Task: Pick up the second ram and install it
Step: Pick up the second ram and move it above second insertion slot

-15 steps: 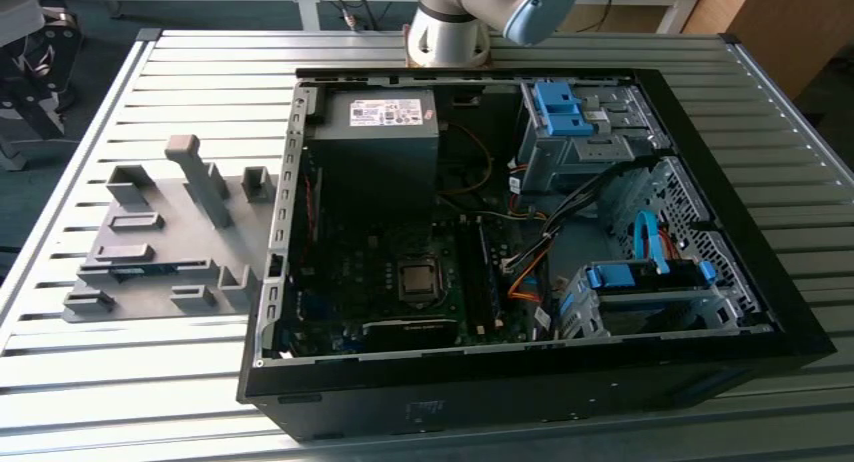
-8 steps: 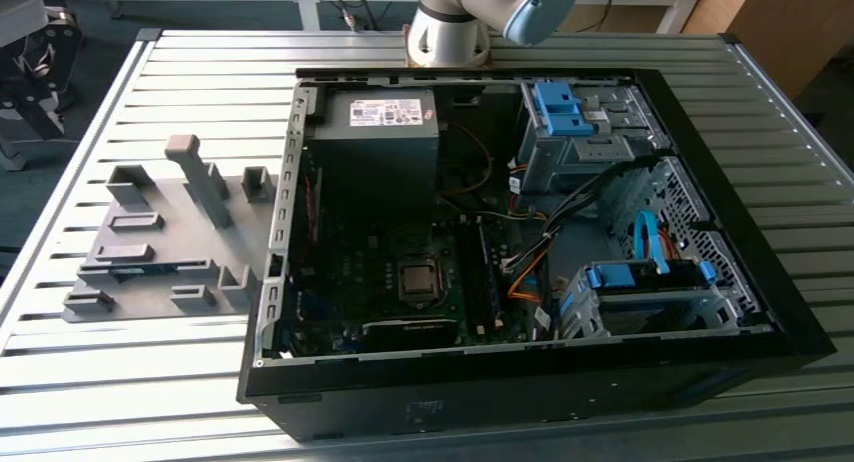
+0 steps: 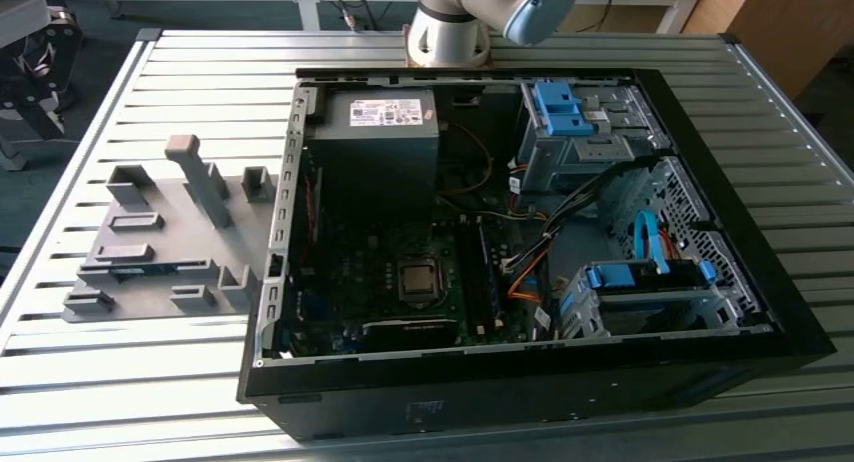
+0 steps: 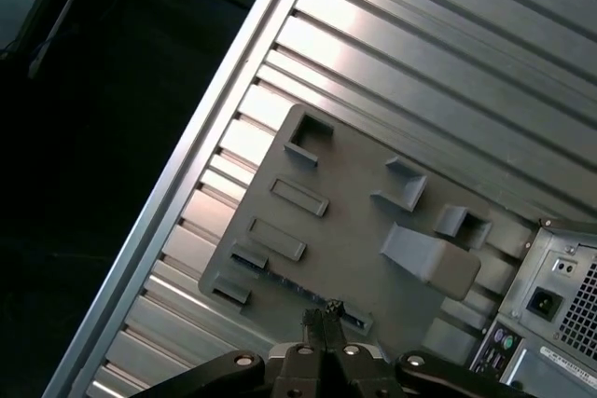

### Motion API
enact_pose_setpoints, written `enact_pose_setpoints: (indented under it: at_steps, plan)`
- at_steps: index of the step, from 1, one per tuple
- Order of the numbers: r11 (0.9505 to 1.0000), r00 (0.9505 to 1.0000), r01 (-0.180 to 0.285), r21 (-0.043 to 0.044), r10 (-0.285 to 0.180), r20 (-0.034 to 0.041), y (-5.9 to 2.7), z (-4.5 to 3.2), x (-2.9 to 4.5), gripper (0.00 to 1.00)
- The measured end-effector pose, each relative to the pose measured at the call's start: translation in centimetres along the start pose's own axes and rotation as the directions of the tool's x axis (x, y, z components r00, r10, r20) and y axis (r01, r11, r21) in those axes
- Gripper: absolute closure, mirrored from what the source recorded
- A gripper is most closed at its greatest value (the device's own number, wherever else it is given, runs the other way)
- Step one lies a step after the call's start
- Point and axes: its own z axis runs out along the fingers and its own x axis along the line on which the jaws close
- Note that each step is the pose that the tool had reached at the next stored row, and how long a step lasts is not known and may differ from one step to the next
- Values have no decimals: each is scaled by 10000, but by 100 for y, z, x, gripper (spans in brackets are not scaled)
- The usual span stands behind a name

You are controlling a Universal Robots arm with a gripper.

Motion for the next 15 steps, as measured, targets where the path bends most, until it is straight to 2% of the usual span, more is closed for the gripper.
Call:
enact_pose_setpoints:
  at_steps: [15]
  plan:
    - [9999,9999,144,1,-144,-6,-1,5,0,89]
